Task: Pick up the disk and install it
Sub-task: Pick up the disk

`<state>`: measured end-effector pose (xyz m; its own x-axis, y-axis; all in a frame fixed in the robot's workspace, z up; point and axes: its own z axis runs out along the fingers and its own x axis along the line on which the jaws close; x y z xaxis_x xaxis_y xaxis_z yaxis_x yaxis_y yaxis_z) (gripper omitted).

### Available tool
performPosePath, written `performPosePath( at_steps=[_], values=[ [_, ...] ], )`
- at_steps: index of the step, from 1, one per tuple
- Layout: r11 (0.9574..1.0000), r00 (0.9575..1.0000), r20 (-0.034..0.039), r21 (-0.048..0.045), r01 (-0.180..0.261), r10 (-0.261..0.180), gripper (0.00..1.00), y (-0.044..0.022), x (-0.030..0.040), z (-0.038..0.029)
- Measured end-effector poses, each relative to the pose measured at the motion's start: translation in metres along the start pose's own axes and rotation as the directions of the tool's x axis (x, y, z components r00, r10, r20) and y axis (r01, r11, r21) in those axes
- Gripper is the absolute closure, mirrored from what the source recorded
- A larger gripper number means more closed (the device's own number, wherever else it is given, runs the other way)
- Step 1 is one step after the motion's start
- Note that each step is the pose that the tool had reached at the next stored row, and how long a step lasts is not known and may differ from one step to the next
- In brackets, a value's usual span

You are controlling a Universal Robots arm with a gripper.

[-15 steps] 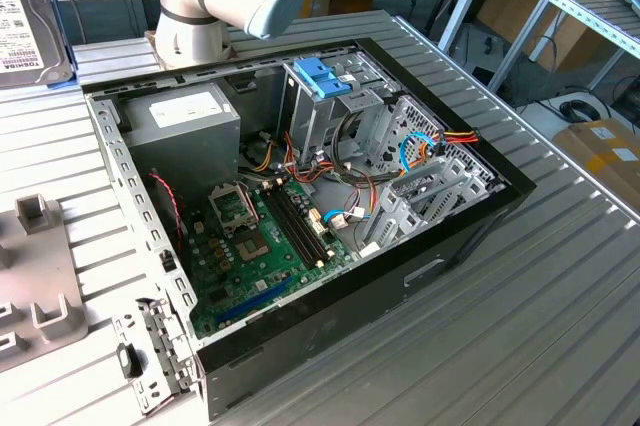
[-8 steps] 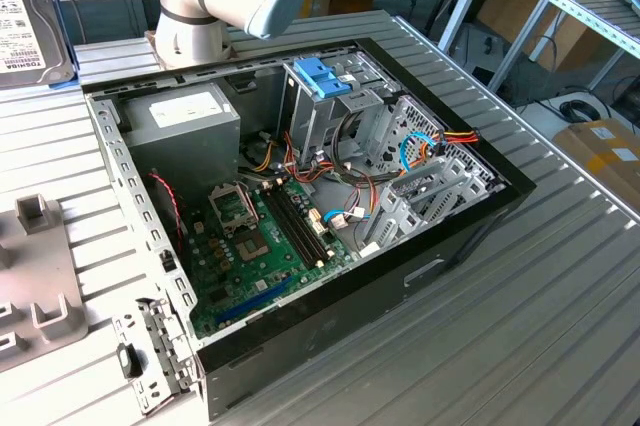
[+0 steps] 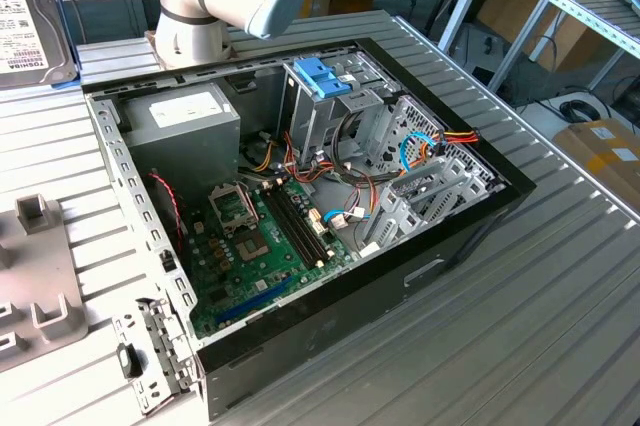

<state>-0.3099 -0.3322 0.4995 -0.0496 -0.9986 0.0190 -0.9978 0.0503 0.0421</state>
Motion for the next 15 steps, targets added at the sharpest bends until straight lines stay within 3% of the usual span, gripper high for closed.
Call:
performPosePath(
  at_steps=[15],
  values=[
    [1.0000, 1.0000, -0.0010, 0.0000, 0.000, 0.000, 0.63, -0.0038, 0.0003, 0.0000]
  ],
)
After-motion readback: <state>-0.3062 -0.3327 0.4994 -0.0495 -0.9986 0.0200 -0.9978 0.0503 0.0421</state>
